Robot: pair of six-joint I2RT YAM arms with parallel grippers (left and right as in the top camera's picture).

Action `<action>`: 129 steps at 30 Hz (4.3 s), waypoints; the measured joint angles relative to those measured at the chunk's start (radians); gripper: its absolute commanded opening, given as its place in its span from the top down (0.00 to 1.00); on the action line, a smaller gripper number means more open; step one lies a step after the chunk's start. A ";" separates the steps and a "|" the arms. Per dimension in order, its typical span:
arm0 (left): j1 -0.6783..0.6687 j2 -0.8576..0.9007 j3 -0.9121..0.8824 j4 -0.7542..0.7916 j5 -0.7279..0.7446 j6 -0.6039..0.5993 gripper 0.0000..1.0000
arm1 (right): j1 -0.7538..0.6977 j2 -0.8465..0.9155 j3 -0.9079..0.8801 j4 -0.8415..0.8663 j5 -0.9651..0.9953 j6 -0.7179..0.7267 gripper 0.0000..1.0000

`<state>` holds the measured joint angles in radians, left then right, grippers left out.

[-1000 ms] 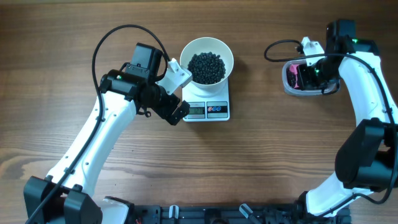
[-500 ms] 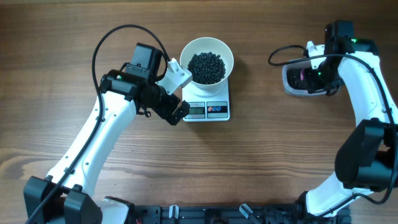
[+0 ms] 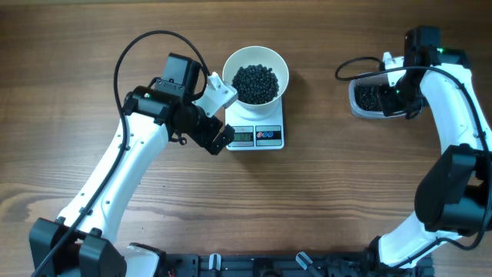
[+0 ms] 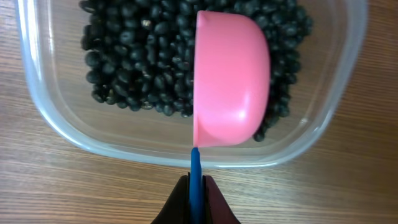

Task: Scoop item into bowl and weigh 150g on scale
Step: 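Lift the filled pink scoop and carry it left over the white bowl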

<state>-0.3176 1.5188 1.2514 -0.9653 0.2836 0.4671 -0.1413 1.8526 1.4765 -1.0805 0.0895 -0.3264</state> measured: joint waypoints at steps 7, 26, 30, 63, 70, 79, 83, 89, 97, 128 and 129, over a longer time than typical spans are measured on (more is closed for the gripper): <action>0.000 0.000 0.000 0.000 0.000 0.000 0.00 | -0.024 0.032 -0.025 0.058 -0.249 0.033 0.96; 0.000 0.000 0.000 0.000 0.000 0.000 0.00 | -0.174 0.051 -0.043 0.072 -0.562 0.191 0.96; 0.000 0.000 0.000 0.000 0.000 0.000 0.00 | -0.236 0.055 -0.046 0.059 -0.658 0.187 0.96; 0.000 0.000 0.000 0.000 0.000 0.000 0.00 | -0.538 0.051 -0.046 -0.016 -1.187 0.015 0.96; 0.000 0.000 0.000 0.000 0.000 0.000 0.00 | -0.482 0.051 -0.046 0.020 -1.344 -0.009 0.96; 0.000 0.000 0.000 0.001 0.000 0.000 0.00 | -0.069 0.051 -0.047 0.503 -1.376 0.257 0.96; 0.000 0.000 0.000 0.000 0.000 0.000 0.00 | 0.049 0.048 -0.047 0.669 -1.383 0.393 0.96; 0.000 0.000 0.000 0.000 0.000 0.000 0.00 | 0.120 0.047 -0.047 0.697 -1.364 0.458 0.95; 0.000 0.000 0.000 0.000 0.000 0.000 0.00 | 0.124 0.047 -0.047 0.698 -1.360 0.487 0.96; 0.000 0.000 0.000 0.000 0.000 0.000 0.00 | 0.200 0.047 0.017 0.703 -1.127 0.413 0.96; 0.000 0.000 0.000 0.000 0.000 0.000 0.00 | 0.200 0.047 0.017 0.700 -1.123 0.416 0.96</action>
<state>-0.3176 1.5188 1.2514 -0.9649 0.2836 0.4671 0.0586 1.8999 1.4933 -0.3809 -1.0336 0.0898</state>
